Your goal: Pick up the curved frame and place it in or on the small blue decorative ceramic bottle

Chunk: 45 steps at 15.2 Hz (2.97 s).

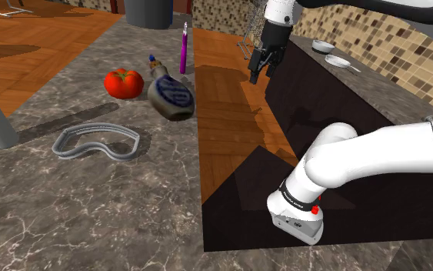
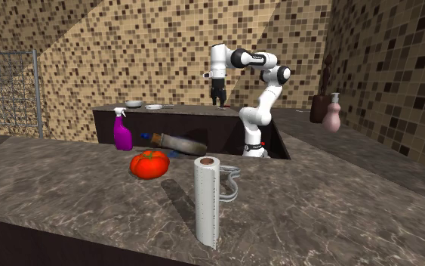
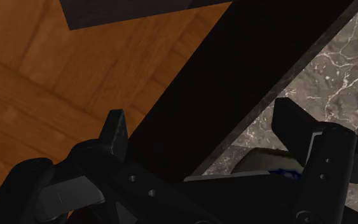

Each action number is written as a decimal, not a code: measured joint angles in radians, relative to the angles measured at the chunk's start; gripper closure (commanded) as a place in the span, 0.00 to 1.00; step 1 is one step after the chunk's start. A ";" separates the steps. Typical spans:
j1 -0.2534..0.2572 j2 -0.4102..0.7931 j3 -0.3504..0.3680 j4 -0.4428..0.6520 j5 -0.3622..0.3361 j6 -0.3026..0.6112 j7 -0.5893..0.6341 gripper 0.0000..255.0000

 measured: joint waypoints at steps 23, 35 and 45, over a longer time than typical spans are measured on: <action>0.153 0.522 0.288 0.168 0.166 0.388 0.249 0.00; 0.240 0.924 0.417 0.482 0.073 0.493 0.431 0.00; 0.287 1.083 0.430 0.567 0.009 0.564 0.488 0.00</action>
